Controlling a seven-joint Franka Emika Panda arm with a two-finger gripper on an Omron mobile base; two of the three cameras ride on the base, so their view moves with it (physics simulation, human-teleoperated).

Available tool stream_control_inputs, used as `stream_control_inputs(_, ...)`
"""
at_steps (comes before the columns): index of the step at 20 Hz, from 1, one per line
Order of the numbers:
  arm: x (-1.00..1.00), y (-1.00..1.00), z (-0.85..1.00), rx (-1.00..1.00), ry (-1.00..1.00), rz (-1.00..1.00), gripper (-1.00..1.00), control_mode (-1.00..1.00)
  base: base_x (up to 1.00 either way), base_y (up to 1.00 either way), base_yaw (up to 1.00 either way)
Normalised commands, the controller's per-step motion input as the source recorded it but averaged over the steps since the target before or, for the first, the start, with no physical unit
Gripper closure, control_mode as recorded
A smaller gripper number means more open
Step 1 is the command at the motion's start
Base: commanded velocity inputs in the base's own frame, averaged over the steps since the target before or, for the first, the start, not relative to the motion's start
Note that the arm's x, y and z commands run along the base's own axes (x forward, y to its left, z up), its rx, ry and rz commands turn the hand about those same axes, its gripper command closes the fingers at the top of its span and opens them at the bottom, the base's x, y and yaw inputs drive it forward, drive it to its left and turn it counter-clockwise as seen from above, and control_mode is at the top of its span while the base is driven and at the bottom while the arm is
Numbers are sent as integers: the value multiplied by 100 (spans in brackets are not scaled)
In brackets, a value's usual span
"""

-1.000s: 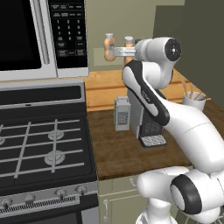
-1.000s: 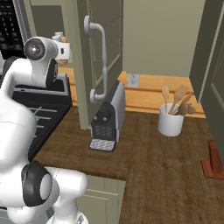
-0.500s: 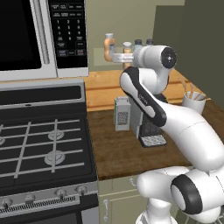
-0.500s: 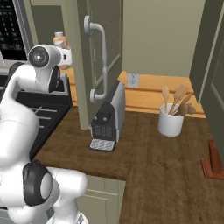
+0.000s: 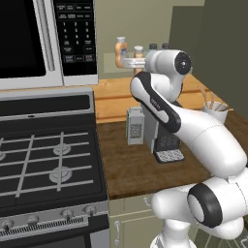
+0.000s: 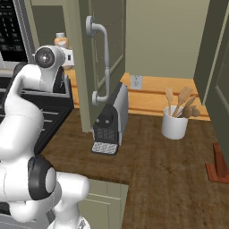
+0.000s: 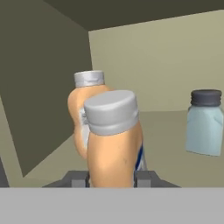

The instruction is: Put the shaker and condiment bottle from the counter next to their counterparts in the cabinet.

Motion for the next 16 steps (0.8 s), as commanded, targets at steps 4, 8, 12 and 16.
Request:
stream_control_inputs(4,48,0,0,0,0,1,100,-100,0,0,0)
stream_control_inputs(8,62,0,0,0,0,0,100,-100,0,0,0)
stream_control_inputs(12,68,0,0,0,0,0,100,-100,0,0,0)
stream_control_inputs(16,57,0,-5,0,0,1,100,-100,0,0,0)
